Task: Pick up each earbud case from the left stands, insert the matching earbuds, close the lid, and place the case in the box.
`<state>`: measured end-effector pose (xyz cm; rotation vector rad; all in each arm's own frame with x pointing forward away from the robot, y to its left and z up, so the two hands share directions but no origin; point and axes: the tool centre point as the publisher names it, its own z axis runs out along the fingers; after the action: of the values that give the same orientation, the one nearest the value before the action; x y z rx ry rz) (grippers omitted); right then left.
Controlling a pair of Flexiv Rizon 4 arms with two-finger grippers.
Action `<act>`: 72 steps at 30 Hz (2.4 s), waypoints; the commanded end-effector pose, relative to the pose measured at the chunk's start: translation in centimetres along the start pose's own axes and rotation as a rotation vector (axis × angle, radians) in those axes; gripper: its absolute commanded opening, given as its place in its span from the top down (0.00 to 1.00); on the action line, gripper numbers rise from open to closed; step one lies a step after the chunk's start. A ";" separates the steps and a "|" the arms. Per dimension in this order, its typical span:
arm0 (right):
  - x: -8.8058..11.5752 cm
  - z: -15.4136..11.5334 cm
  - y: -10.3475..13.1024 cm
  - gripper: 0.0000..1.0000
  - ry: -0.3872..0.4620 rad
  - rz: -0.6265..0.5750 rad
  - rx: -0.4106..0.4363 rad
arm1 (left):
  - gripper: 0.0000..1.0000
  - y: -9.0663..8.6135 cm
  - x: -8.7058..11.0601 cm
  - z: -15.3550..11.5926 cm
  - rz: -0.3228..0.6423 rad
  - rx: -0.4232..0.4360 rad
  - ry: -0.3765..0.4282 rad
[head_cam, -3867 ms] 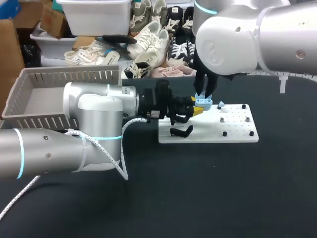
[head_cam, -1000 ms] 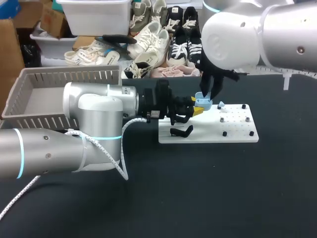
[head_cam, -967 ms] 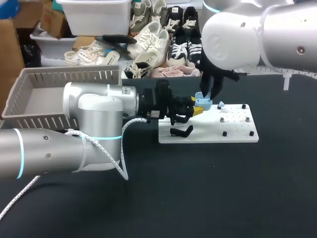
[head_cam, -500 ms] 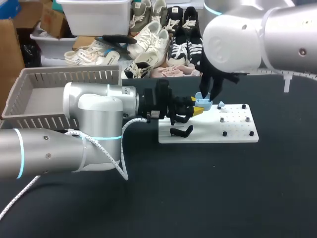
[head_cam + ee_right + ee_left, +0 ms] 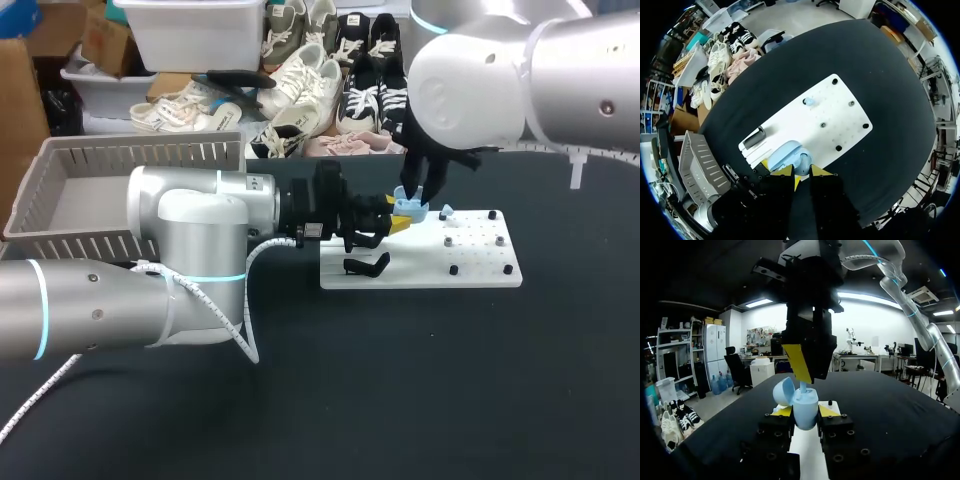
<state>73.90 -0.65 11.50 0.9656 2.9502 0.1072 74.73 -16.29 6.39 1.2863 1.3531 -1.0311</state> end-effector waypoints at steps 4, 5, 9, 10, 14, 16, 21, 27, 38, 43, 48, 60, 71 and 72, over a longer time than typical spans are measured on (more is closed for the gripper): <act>-0.1 0.1 0.1 1.00 0.005 0.000 0.006 | 1.00 -0.1 0.0 0.0 0.001 -0.004 -0.003; -0.1 0.1 0.1 1.00 0.005 0.000 0.006 | 1.00 -0.1 0.0 0.0 0.001 -0.004 -0.003; -0.2 0.2 0.1 1.00 0.007 0.000 0.008 | 1.00 -0.1 0.0 0.0 0.001 -0.004 -0.003; -0.2 0.3 0.0 1.00 0.008 0.000 0.009 | 1.00 -0.1 0.0 0.0 0.001 -0.004 -0.003; -0.1 0.4 0.0 1.00 0.011 0.000 0.009 | 1.00 -0.1 0.0 0.0 0.001 -0.004 -0.003; -0.1 0.4 0.0 1.00 0.012 0.000 0.009 | 1.00 -0.1 0.0 0.0 0.001 -0.004 -0.003; -0.1 0.5 0.1 1.00 0.014 0.000 0.009 | 1.00 -0.1 0.0 0.0 0.001 -0.004 -0.003; 0.1 0.8 0.2 1.00 0.020 -0.001 0.013 | 1.00 -0.1 0.0 0.0 0.001 -0.004 -0.003; 0.3 0.6 0.2 0.96 0.013 -0.004 0.020 | 1.00 -0.1 0.0 0.0 0.001 -0.004 -0.003; 0.4 0.6 0.1 0.78 0.015 -0.006 0.016 | 1.00 -0.1 0.0 0.0 0.001 -0.004 -0.003; 0.5 0.6 0.0 0.73 0.017 -0.007 0.012 | 1.00 -0.1 0.0 0.0 0.001 -0.004 -0.003; 1.5 -0.8 -1.6 0.73 -0.005 -0.023 -0.053 | 1.00 -0.1 0.0 0.0 0.001 -0.004 -0.003; -1.0 -2.8 -4.4 0.64 -0.110 -0.046 -0.153 | 1.00 -0.1 0.0 0.0 0.001 -0.004 -0.003; -1.4 -2.7 -4.5 0.62 -0.114 -0.051 -0.166 | 1.00 -0.1 0.0 0.0 0.001 -0.004 -0.003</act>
<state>73.53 -3.69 14.20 0.8677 2.8832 0.1602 74.72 -16.28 6.40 1.2864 1.3527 -1.0317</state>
